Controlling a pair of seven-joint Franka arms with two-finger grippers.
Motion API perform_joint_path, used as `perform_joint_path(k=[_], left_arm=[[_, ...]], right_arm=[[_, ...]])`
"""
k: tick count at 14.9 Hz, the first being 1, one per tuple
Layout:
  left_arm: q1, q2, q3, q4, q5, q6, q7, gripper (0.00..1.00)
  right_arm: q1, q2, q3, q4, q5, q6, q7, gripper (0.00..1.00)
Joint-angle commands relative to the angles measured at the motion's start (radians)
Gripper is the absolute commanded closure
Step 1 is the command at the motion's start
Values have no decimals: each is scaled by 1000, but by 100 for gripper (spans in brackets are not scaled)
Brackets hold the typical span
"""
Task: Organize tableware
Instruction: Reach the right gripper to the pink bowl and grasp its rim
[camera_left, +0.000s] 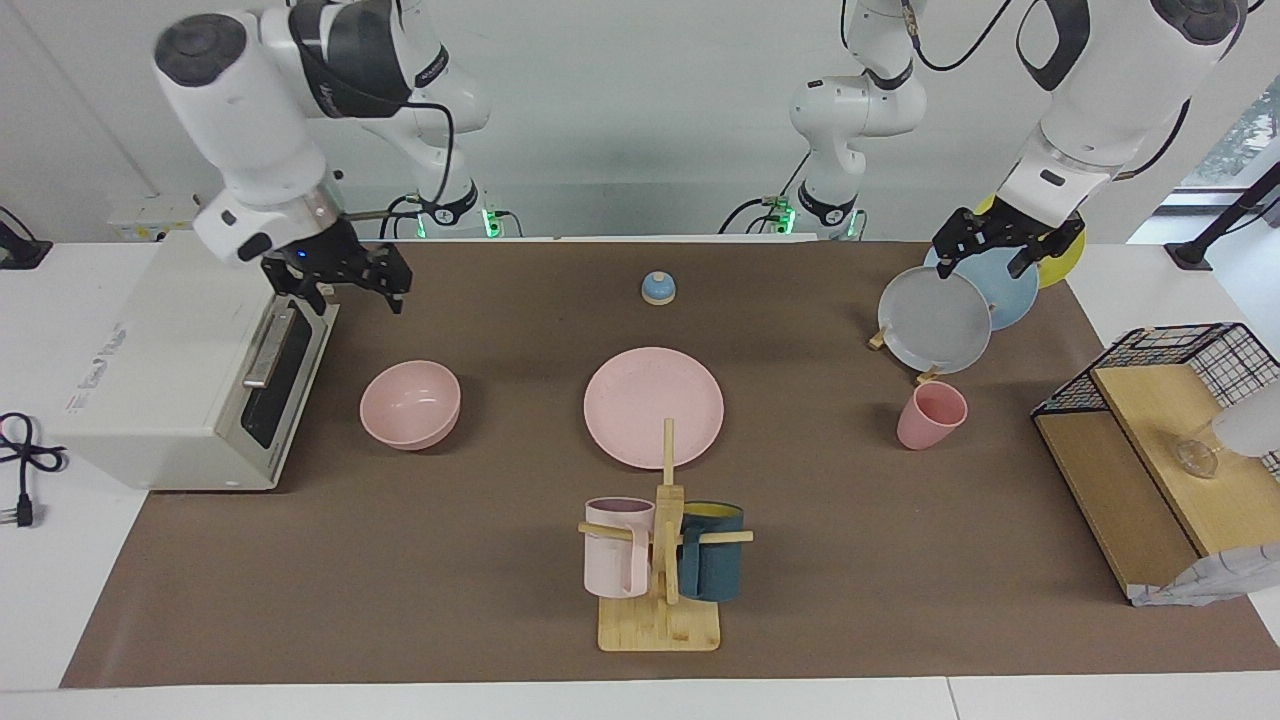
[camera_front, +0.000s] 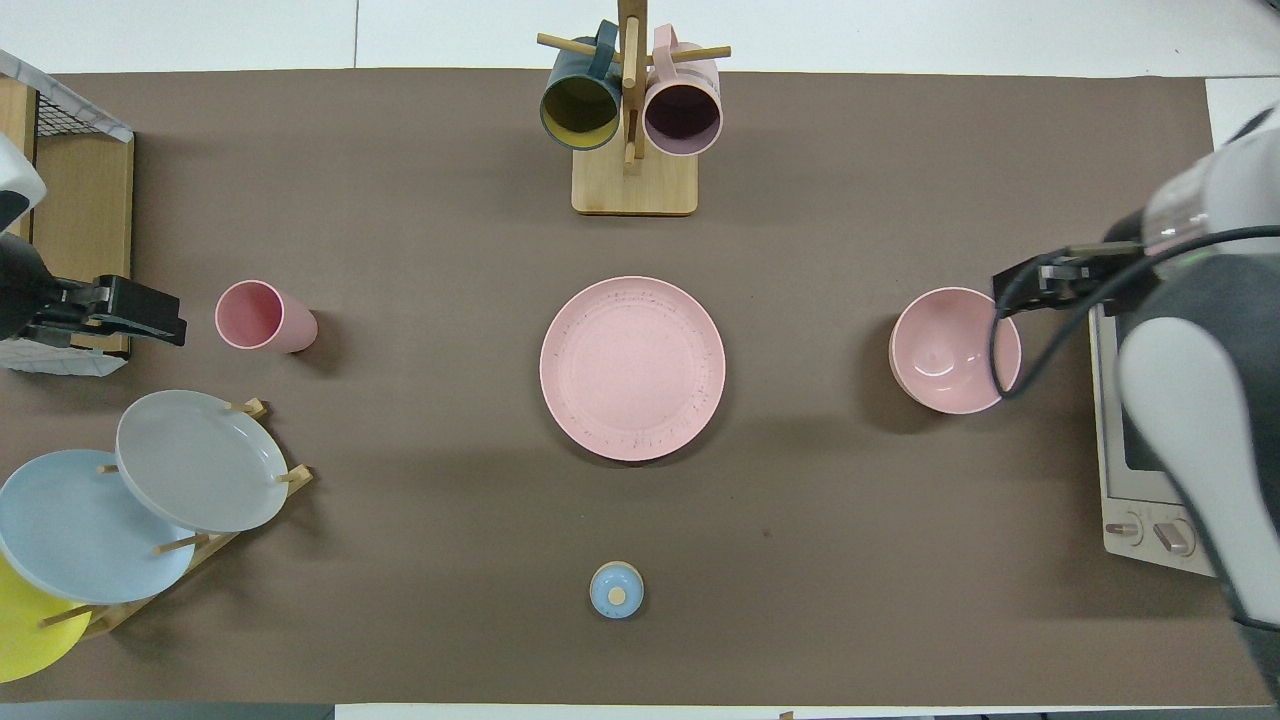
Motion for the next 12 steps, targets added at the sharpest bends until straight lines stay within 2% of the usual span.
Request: perform_joint_path(k=[1,5,9,12], left_arm=[[11,-22,-9,-22,17,10,1,0],[3,-25,-11,-22,17,8,-4,0],[0,-29,-11,-21,17,7,-2,0],[-2,-31,-11,-21,17,5,-6,0]], right_arm=[[-2,6,52,-177,16,203,52,0],[-5,26,52,-362,12,445,53,0],[-2,41,52,-441,12,547,75,0],[-2,65,52,-459,2,558,61,0]])
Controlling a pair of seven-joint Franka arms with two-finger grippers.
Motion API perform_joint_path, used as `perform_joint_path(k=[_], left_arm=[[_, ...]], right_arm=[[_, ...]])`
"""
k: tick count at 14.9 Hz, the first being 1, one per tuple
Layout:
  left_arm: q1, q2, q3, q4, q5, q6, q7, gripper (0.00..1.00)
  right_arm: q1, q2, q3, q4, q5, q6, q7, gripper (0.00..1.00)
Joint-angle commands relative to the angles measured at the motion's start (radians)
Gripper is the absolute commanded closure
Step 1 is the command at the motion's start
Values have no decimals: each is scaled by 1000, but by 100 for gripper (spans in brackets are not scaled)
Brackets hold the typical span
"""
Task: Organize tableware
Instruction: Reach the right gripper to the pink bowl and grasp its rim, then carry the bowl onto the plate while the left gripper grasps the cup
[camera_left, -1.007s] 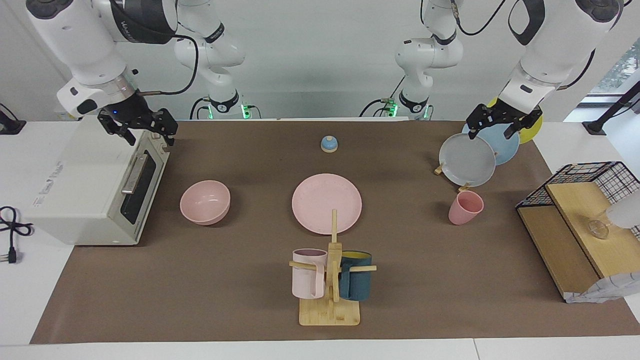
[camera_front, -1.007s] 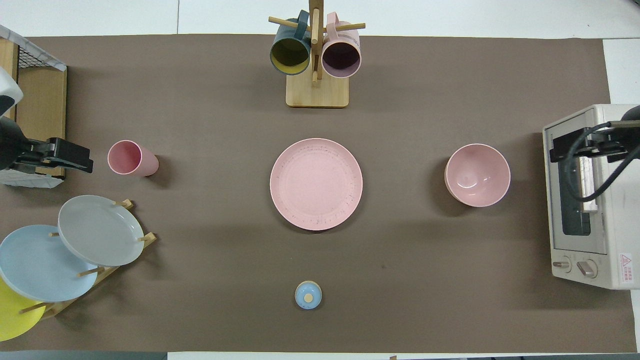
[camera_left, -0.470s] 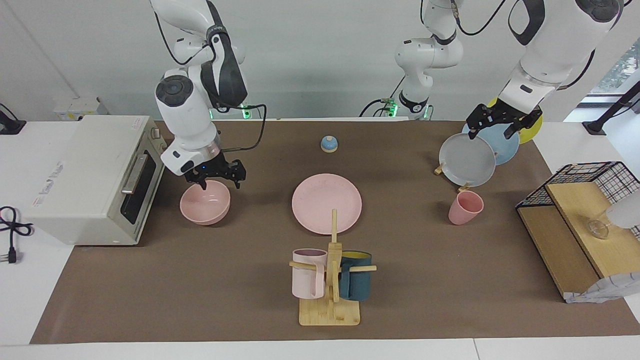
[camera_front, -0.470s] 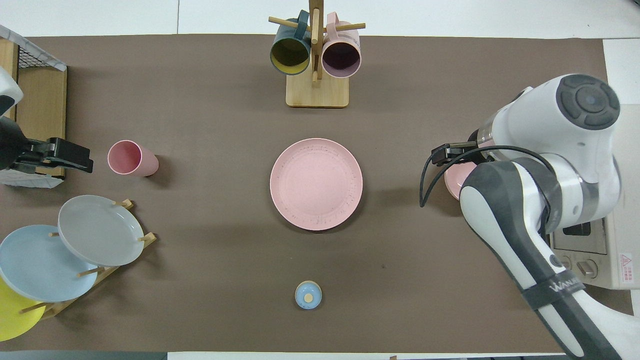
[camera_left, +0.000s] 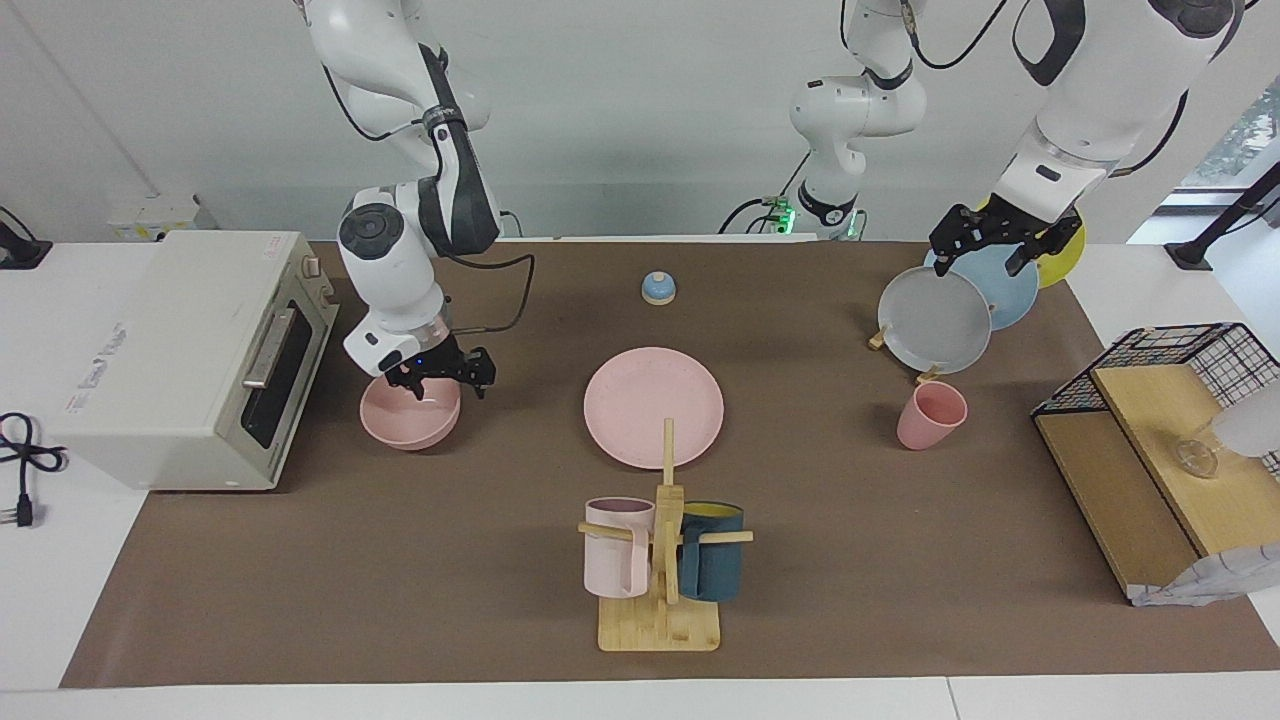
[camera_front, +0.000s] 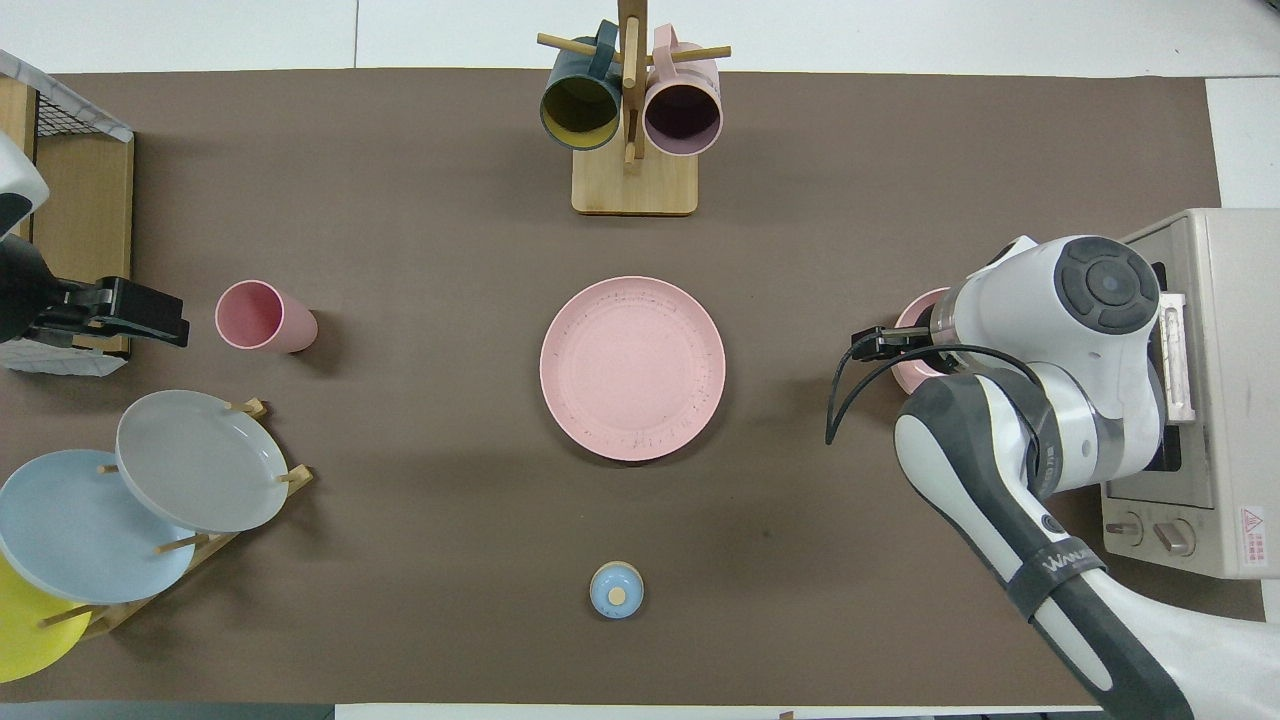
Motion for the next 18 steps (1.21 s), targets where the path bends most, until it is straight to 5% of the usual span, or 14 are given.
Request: perform_joint_path(k=[1,5,10,14,18], left_arm=[[-3,-23,-2,-21,17,7,-6,0],[-5,-23,-2,-21,17,11,-4,0],[-3,-23,-2,-21,17,15,-2,0],[-3,-23,-2,-21,17,19,-6,0],[3,-16,-2,-22,16,57,-7,0]], right_arm=[[-8,13,6,-28,1,26,-11,0],[-6,30,6,-27,-2,26,-24,32],[12,41,8,-22,-92,22,-27,100],[23,67,11,55,-133,-62,-27,100],[67,182,141,419,-129,-372,190,100]])
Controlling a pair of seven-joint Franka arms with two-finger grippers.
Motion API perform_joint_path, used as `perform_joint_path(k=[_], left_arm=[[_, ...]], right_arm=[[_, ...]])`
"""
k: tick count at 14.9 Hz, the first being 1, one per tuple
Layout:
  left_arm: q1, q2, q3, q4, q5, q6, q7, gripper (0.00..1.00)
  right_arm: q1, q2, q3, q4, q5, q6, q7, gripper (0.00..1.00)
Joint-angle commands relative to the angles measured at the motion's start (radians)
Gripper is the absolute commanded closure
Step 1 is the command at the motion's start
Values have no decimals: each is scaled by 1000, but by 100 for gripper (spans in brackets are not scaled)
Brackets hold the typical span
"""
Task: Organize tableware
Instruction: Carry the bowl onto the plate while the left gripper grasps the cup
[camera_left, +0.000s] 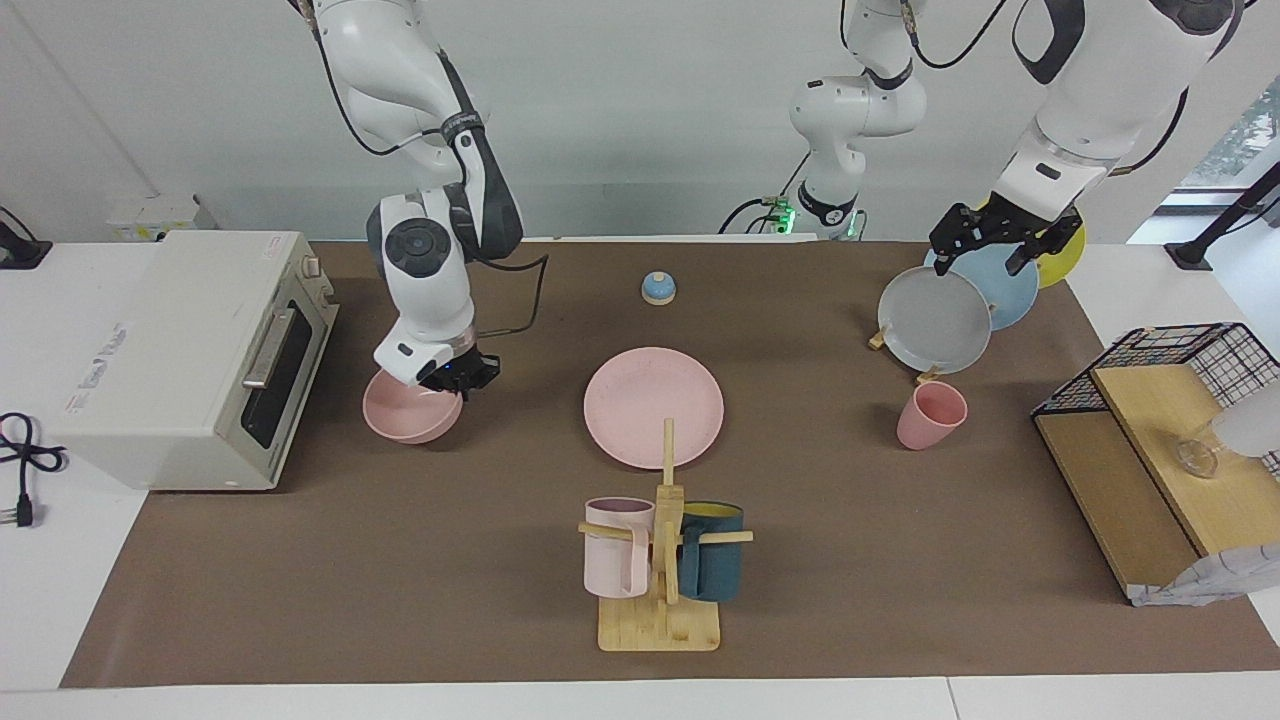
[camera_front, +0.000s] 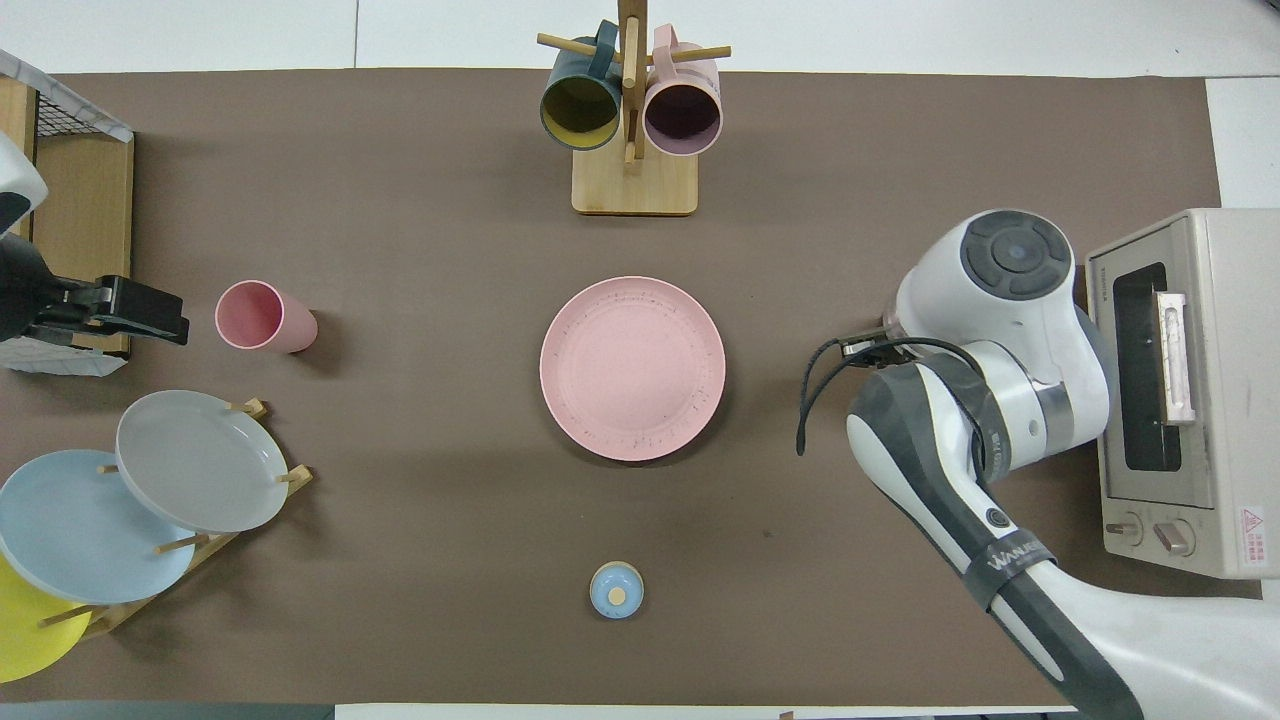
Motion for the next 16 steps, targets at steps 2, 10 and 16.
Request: perform_joint_path(k=[2,10,16], left_arm=[[11,41,-1,-22,11,95,-7,0],[8,180,-1,-278,11,513,-93,0],[0,181,-1,-358,11,603,-102,0]], right_arm=[[74,144,116,305,-4,-165,269,100],[361,392,149,556,-133,-92,723,100],[350,389,150,485,-133,34,726,100]])
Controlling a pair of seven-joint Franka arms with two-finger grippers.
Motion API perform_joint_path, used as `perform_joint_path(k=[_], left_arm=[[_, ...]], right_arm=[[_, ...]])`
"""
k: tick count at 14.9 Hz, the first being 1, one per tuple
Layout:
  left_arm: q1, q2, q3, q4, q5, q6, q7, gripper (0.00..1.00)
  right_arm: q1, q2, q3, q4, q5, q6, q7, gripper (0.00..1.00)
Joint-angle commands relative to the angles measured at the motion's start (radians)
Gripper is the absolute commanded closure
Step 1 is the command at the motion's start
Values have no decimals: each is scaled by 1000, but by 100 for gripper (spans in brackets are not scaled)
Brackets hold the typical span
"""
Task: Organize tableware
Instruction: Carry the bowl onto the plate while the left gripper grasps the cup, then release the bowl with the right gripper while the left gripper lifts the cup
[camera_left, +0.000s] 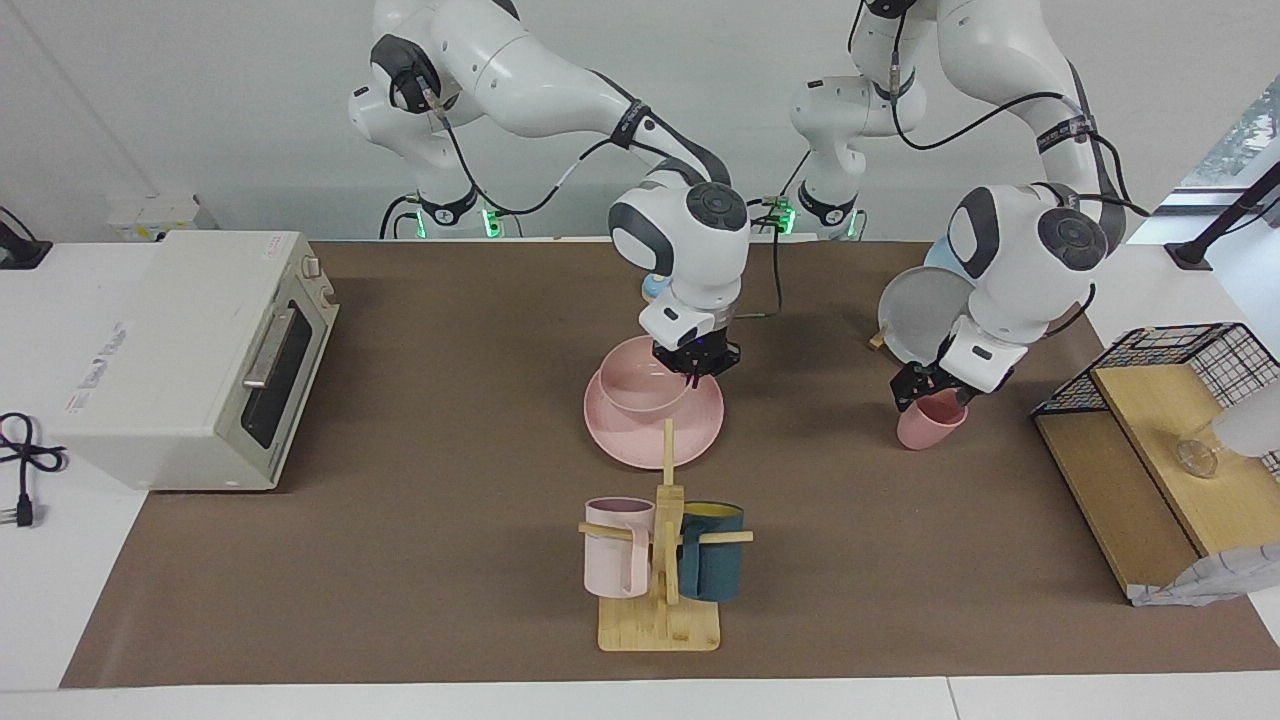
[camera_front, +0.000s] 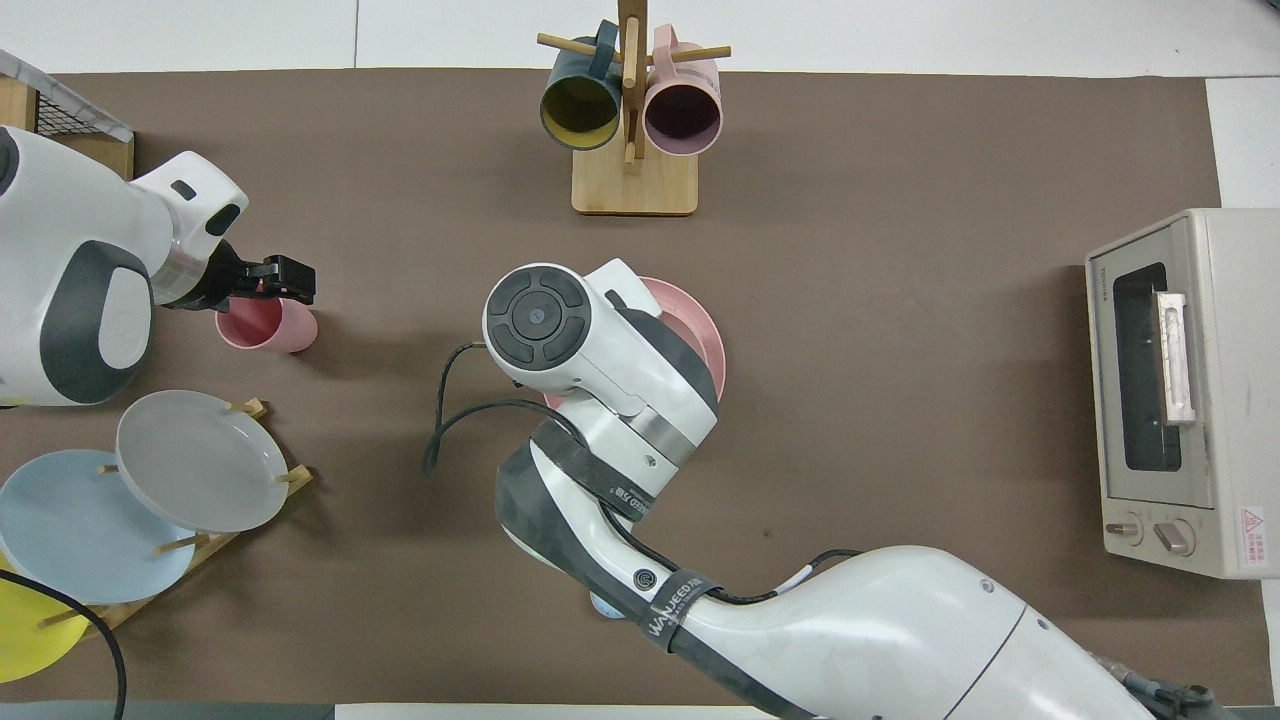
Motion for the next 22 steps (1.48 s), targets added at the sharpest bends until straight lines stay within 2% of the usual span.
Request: perform_joint_path(k=[1,3,4,5,7,8,9,10,11,14,16,17,18,19,22], left_arm=[[-8,-38,-2,-89,11,62,-36,0],[-11,-38,-2,-100,11,67,-39,0],[-11,-39,-1,-108,11,76,-39,8],[-11,-41,-1,-114,11,79,-39,23],[-11,-44,-1,-129,13,83,-27,64],[-11,-45,-1,-134,13,88,-24,89],[-11,-47,-1,-140,13,93,-24,100],[-11,-50,-1,-146,13,97,-24,100],[-11,-51,-1,-149,13,103,-21,100],[-3,-44,-1,-123,14,105,13,100],[-6,-38,-1,-73,16,68,16,100],[-9,-38,-1,-36,16,23,16,100],[-12,-33,-2,43,16,-64,15,100],[-14,-26,-5,137,11,-166,13,100],[-99,91,-7,517,-6,-549,-53,100]], right_arm=[[-17,-1,13,-24,-13,63,13,100],[-15,-8,13,-52,-13,68,15,100],[-15,-11,13,-61,-13,69,15,100],[-17,-14,13,-70,-13,71,15,100],[-20,-17,13,-80,-13,80,15,100],[-20,-17,13,-80,-12,81,15,100],[-20,-17,13,-77,-7,81,15,100],[-21,-17,13,-67,-7,80,15,75],[-21,-15,13,-57,-7,78,15,45],[-23,-9,13,5,-13,61,14,0],[-64,-30,14,40,-7,36,-6,0],[-84,-64,14,34,-4,23,-49,0],[-102,-102,13,22,1,-12,-125,0],[-131,-148,11,5,2,-81,-193,0],[-225,-309,0,-87,28,-211,-319,0]])
